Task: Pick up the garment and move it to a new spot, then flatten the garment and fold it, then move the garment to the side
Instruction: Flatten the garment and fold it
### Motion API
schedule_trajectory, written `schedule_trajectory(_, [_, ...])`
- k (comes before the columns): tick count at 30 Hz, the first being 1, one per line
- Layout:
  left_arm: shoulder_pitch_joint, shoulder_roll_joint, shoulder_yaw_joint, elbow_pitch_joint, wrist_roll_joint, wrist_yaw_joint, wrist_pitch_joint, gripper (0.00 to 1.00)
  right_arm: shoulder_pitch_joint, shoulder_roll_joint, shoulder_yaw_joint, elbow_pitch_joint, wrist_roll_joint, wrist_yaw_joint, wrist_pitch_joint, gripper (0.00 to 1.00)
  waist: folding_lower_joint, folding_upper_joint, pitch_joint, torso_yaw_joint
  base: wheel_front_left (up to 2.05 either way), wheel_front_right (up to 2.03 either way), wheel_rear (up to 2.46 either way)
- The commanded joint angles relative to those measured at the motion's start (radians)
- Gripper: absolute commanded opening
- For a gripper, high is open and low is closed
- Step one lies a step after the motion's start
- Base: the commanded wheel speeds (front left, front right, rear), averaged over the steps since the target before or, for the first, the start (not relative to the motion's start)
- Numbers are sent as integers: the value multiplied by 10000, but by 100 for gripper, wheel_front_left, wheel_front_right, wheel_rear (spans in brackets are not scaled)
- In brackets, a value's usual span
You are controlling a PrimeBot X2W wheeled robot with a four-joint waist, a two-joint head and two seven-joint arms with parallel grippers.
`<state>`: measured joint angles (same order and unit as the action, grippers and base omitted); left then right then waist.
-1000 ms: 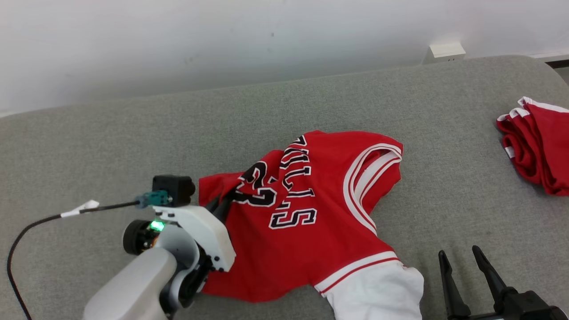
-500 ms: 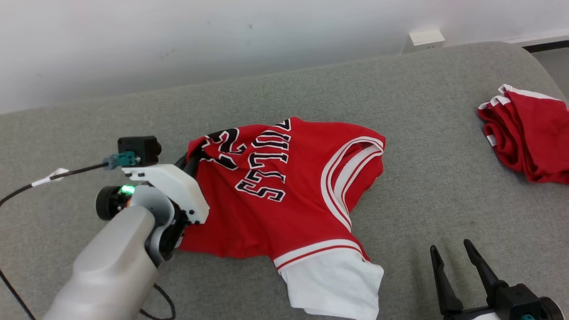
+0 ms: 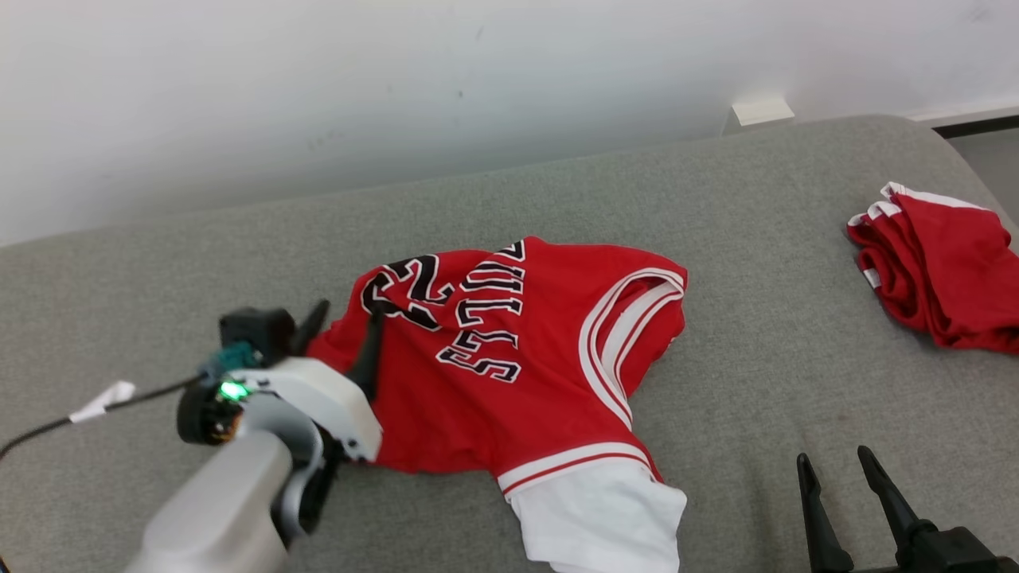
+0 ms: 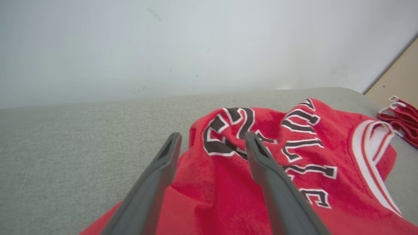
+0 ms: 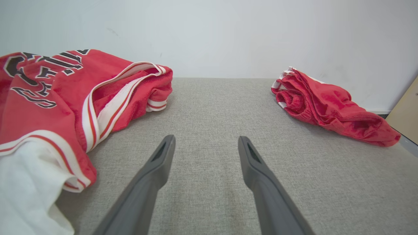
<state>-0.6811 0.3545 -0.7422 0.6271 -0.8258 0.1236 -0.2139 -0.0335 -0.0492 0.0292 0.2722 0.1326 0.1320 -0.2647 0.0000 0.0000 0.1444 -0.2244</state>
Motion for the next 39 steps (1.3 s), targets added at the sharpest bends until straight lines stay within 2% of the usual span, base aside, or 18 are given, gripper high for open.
schedule_trajectory(1, [570,126,-179,-728,145,123,50,100,162,-29,-63,-40,-23,-26,9,100,0,0,-197,62,0,0,0])
schedule_trajectory(7, [1883,420,-1075,-3569,550,737,748,100,340,-30,-102,-105,-31,-25,7,100,0,0,-346,81,0,0,0])
schedule_trajectory(12, [2375,205,-2211,-4794,1028,798,1463,100,188,-30,-93,-168,-25,-26,9,100,0,0,-264,-24,0,0,0])
schedule_trajectory(19, [2279,-430,-3261,-4434,1373,418,1994,100,49,-27,29,-235,79,-26,7,100,0,0,75,-331,0,0,0])
schedule_trajectory(29, [1801,-1223,-4197,-1991,1632,-295,2582,100,-94,-30,39,-252,159,-27,9,100,0,0,445,-643,0,0,0])
schedule_trajectory(30, [1733,-1279,-4226,-1768,1666,-348,2557,45,-102,-29,45,-249,153,-27,9,100,0,0,452,-656,0,0,0])
schedule_trajectory(31, [1673,-1359,-4233,-1589,1651,-398,2509,15,-112,-29,43,-240,147,-27,8,100,0,0,456,-667,0,0,0])
schedule_trajectory(32, [1625,-1444,-4241,-1436,1605,-486,2482,0,-123,-29,39,-225,138,-27,9,100,0,0,455,-675,0,0,0])
schedule_trajectory(39, [1139,-2246,-4017,-1020,1408,-871,1724,0,-108,-29,13,-149,10,-27,9,100,0,0,351,-674,0,0,0])
